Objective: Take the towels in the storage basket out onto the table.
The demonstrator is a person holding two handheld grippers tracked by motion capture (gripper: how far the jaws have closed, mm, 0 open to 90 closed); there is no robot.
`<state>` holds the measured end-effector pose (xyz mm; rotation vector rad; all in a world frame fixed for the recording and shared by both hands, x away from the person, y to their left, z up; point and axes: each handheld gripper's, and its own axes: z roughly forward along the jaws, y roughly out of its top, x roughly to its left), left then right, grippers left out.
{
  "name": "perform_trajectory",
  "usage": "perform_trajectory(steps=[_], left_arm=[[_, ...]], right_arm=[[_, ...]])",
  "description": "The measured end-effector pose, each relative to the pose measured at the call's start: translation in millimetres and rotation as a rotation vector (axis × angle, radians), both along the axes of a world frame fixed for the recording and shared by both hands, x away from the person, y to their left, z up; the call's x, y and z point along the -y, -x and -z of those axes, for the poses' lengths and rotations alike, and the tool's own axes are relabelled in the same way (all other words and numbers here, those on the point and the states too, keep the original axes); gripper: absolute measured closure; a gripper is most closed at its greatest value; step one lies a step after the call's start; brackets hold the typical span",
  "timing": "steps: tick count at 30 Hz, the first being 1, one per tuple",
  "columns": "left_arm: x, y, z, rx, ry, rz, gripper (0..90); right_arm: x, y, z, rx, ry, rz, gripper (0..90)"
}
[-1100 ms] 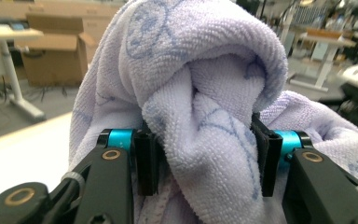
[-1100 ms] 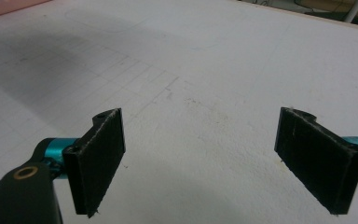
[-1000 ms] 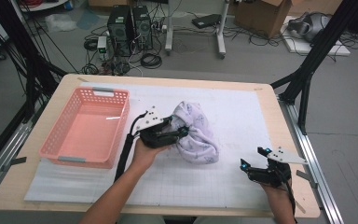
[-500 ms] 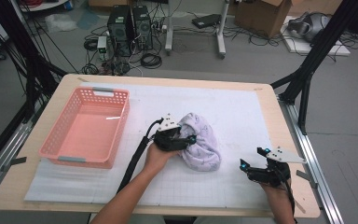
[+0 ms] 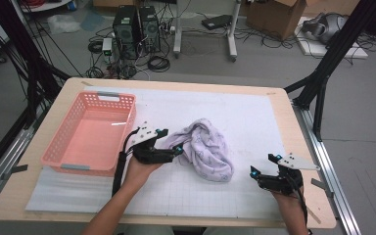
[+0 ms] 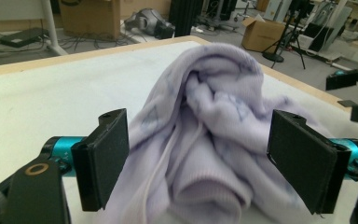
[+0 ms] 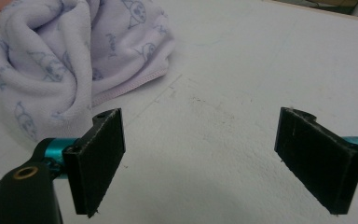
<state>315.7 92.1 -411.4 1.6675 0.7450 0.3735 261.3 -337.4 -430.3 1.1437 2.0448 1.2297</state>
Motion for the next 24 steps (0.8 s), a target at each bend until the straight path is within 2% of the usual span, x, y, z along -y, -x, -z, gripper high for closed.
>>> perform_trajectory(steps=[3,5,8,11,14,18,24], left_arm=[[-9.3,11.9,4.7,0.018,0.016,0.003,18.7],[-12.5,16.2,8.1,0.012,0.019,-0.001,18.2],[-13.5,19.4,13.3,-0.003,0.013,-0.002,18.3],[-14.8,21.6,19.6,-0.019,0.031,-0.007,19.1],[-16.3,20.4,20.5,-0.017,0.042,-0.013,19.7],[-17.1,22.0,21.2,-0.008,0.016,-0.017,19.9],[-17.3,24.2,21.2,-0.009,0.013,-0.015,23.9]], right_arm=[[-2.0,-1.1,0.1,-0.005,-0.002,0.0,14.8],[-3.0,-1.6,0.0,-0.004,-0.001,-0.003,14.8],[-4.0,-2.9,0.8,-0.009,0.001,-0.006,14.8],[-3.3,-3.1,1.3,-0.012,-0.001,-0.001,14.9],[-2.1,-3.9,1.8,-0.013,-0.004,0.004,14.9],[-1.0,-5.7,2.8,-0.018,0.002,0.007,14.9],[-4.1,-3.5,2.3,-0.018,0.008,-0.009,14.9]])
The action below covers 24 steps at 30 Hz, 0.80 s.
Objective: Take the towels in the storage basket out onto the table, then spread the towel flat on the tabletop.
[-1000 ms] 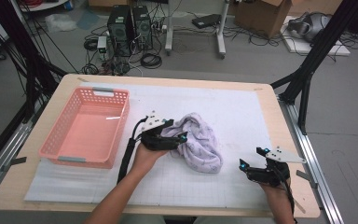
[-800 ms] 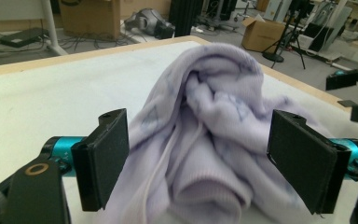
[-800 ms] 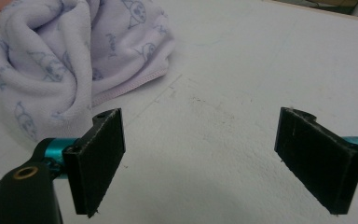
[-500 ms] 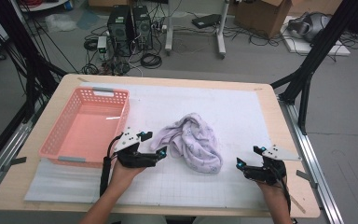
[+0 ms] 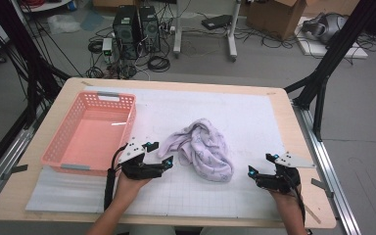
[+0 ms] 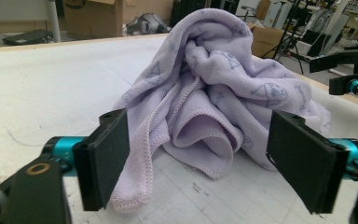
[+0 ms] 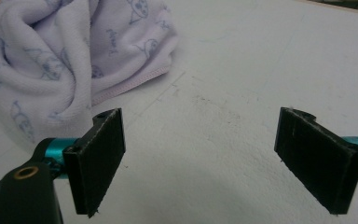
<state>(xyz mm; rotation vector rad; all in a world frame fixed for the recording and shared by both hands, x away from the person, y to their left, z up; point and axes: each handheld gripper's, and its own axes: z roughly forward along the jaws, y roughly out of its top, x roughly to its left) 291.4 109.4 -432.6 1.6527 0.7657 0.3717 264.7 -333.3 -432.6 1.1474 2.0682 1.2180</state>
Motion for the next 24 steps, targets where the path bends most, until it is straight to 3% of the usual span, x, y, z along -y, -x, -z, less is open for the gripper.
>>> perform_trajectory(steps=[10,17,19,21,24], left_arm=[[0.6,-2.4,2.2,-0.007,-0.012,0.02,26.7],[7.5,-6.6,6.4,-0.025,-0.045,0.051,33.2],[11.2,-8.5,7.6,-0.03,-0.058,0.054,33.2],[15.8,-12.5,8.6,-0.03,-0.093,0.054,33.2],[20.5,-21.6,7.2,-0.05,-0.116,0.038,33.3]], right_arm=[[-6.0,-2.7,1.8,-0.017,0.003,-0.014,15.0],[-18.7,-10.7,8.7,-0.065,0.016,-0.065,15.0],[-24.3,-13.4,9.3,-0.092,-0.029,-0.1,15.3],[-33.0,-16.4,9.2,-0.122,-0.064,-0.153,21.3],[-50.3,-20.3,9.8,-0.159,-0.057,-0.244,35.7]])
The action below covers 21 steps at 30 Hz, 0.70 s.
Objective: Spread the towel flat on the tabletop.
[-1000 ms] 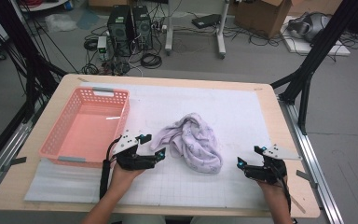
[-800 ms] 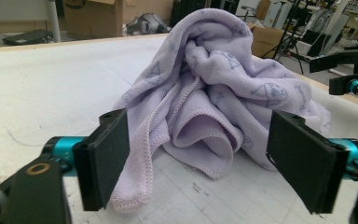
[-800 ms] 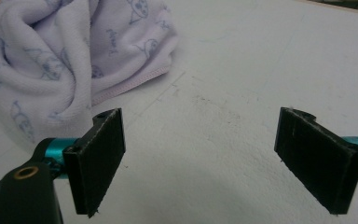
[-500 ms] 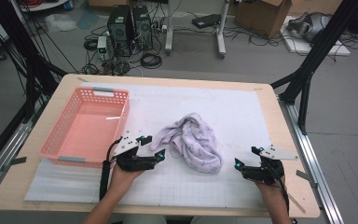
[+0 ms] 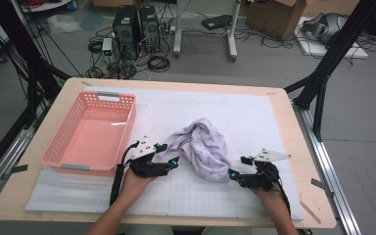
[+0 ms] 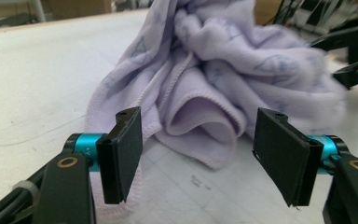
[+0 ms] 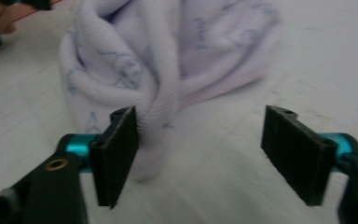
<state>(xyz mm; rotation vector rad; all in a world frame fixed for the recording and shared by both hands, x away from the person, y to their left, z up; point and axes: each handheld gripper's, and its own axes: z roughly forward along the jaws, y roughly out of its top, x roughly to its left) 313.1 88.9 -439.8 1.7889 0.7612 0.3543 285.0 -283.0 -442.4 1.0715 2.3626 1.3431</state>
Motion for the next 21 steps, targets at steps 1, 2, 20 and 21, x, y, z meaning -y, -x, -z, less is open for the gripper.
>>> perform_trajectory(steps=[1,2,20,21], left_arm=[[0.2,-1.8,0.2,0.006,0.007,-0.008,33.8],[0.7,-4.5,0.8,0.002,0.02,-0.021,33.8],[28.2,-26.9,8.3,-0.114,-0.105,0.008,72.6],[27.4,-25.0,7.6,-0.103,-0.13,0.01,82.2]], right_arm=[[-11.1,-2.6,2.2,-0.015,0.022,-0.061,50.1],[-11.1,-2.6,2.2,-0.015,0.022,-0.061,50.1],[30.5,66.3,-15.9,-0.042,0.074,-0.137,73.4],[32.8,69.3,-16.4,-0.044,0.066,-0.142,70.2]])
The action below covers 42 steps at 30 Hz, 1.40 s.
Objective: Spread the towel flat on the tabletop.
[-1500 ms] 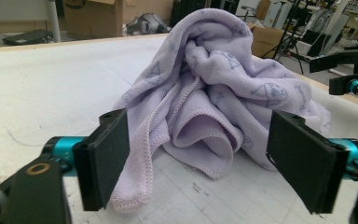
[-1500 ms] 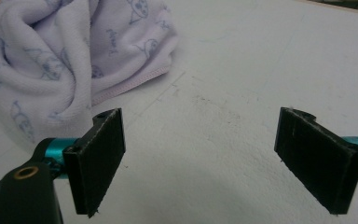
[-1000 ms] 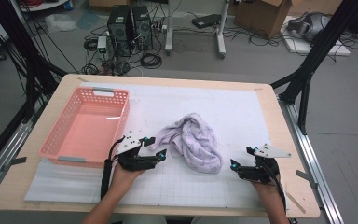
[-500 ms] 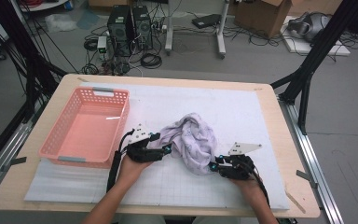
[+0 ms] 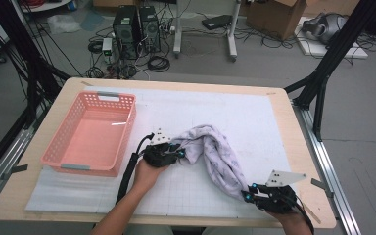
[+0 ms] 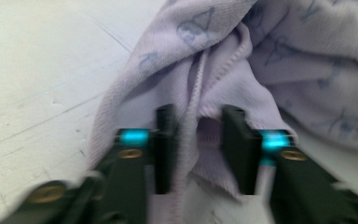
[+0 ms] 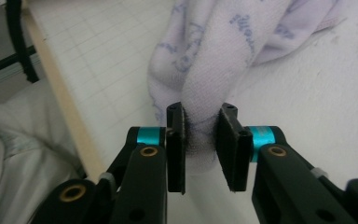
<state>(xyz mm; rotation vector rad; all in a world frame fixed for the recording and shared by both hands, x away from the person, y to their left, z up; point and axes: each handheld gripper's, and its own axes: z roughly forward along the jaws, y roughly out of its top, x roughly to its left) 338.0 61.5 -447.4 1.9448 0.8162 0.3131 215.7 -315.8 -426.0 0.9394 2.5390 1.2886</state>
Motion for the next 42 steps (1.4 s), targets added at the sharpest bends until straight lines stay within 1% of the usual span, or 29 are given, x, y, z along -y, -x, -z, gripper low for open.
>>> perform_trajectory(steps=[1,2,3,4,5,6,8,10,11,13,14,15,16,17,18,19,20,21,22,23,24,27,29,32,36,37,40,41,42], left_arm=[[-0.9,1.8,-1.1,0.01,-0.027,-0.001,86.7],[-2.7,3.6,-2.6,0.008,-0.04,0.007,86.9],[-4.8,5.9,-3.7,0.014,-0.032,0.011,86.9],[-7.1,9.2,-4.6,0.028,-0.026,0.009,87.1],[-8.9,12.2,-5.3,0.036,-0.03,0.01,87.2],[-11.3,14.9,-5.0,0.04,-0.027,0.012,87.2],[-15.8,19.8,-2.8,0.04,-0.026,0.013,87.2],[-19.9,23.8,-0.2,0.044,-0.016,0.01,87.2],[-21.6,25.2,0.3,0.043,-0.01,0.008,87.2],[-23.7,26.0,-1.3,0.048,-0.004,0.011,87.2],[-24.8,26.6,-2.4,0.049,0.008,0.012,87.1],[-26.3,27.5,-3.4,0.051,0.012,0.01,87.1],[-27.6,28.5,-4.0,0.055,0.017,0.007,87.1],[-29.2,29.3,-4.4,0.056,0.016,0.007,87.1],[-30.6,29.8,-4.4,0.057,0.018,0.003,87.1],[-31.9,30.3,-4.2,0.058,0.019,0.001,87.1],[-32.7,30.5,-3.9,0.059,0.023,-0.001,87.1],[-33.2,30.6,-4.0,0.056,0.025,-0.004,87.1],[-33.4,30.7,-4.2,0.058,0.028,-0.006,87.1],[-33.8,30.9,-4.6,0.06,0.034,-0.005,87.1],[-34.3,31.1,-5.0,0.063,0.037,-0.005,87.1],[-36.2,31.5,-5.5,0.065,0.036,-0.01,87.1],[-38.1,31.4,-5.3,0.065,0.037,-0.014,87.1],[-38.7,31.2,-4.5,0.075,0.037,-0.011,87.1],[-37.6,31.9,-3.4,0.074,0.026,-0.008,87.1],[-37.3,32.0,-3.2,0.076,0.026,-0.007,87.1],[-35.3,32.9,-2.9,0.075,0.033,0.001,86.8],[-34.7,33.1,-3.1,0.077,0.034,-0.002,84.4],[-34.7,32.4,-3.1,0.07,0.056,-0.009,76.2]], right_arm=[[2.1,1.5,-0.9,-0.001,-0.021,-0.005,63.7],[3.9,1.4,-3.3,0.005,-0.04,0.011,57.8],[6.1,0.0,-7.1,0.002,-0.064,0.036,53.0],[8.5,-3.2,-11.9,0.017,-0.091,0.055,50.4],[10.5,-7.3,-17.4,0.04,-0.112,0.076,48.6],[11.6,-12.5,-23.1,0.065,-0.123,0.102,47.5],[12.1,-28.7,-32.4,0.114,-0.119,0.162,47.2],[6.6,-50.1,-36.1,0.134,-0.087,0.22,47.5],[1.6,-62.1,-35.4,0.13,-0.069,0.234,47.3],[-12.6,-86.9,-29.1,0.107,-0.033,0.247,44.3],[-21.6,-98.2,-23.9,0.096,-0.011,0.246,42.6],[-30.7,-108.8,-18.3,0.068,0.014,0.246,39.1],[-39.7,-118.2,-12.4,0.035,0.026,0.238,36.1],[-47.5,-125.5,-6.5,0.002,0.022,0.225,35.0],[-54.4,-131.6,-0.7,-0.041,-0.001,0.198,34.6],[-61.0,-135.4,4.5,-0.074,-0.011,0.18,34.8],[-66.6,-137.1,8.2,-0.095,-0.004,0.167,38.7],[-70.2,-137.4,10.3,-0.114,-0.006,0.147,51.8],[-71.5,-135.3,10.0,-0.127,-0.03,0.109,65.7],[-71.3,-133.2,8.9,-0.112,-0.029,0.1,75.2],[-70.0,-129.9,7.1,-0.097,-0.019,0.091,82.0],[-59.4,-115.0,0.3,-0.055,-0.01,0.088,83.8],[-49.6,-101.2,-4.8,-0.012,0.017,0.09,84.2],[-32.2,-78.5,-11.3,0.027,0.02,0.087,84.5],[-7.7,-46.9,-17.0,0.043,0.031,0.094,84.5],[-2.0,-39.1,-17.5,0.046,0.033,0.084,84.5],[10.8,-18.2,-17.1,0.028,0.061,0.057,84.5],[13.6,-13.8,-16.4,0.017,0.062,0.044,84.3],[14.9,-10.6,-16.4,0.009,0.063,0.035,83.2]])
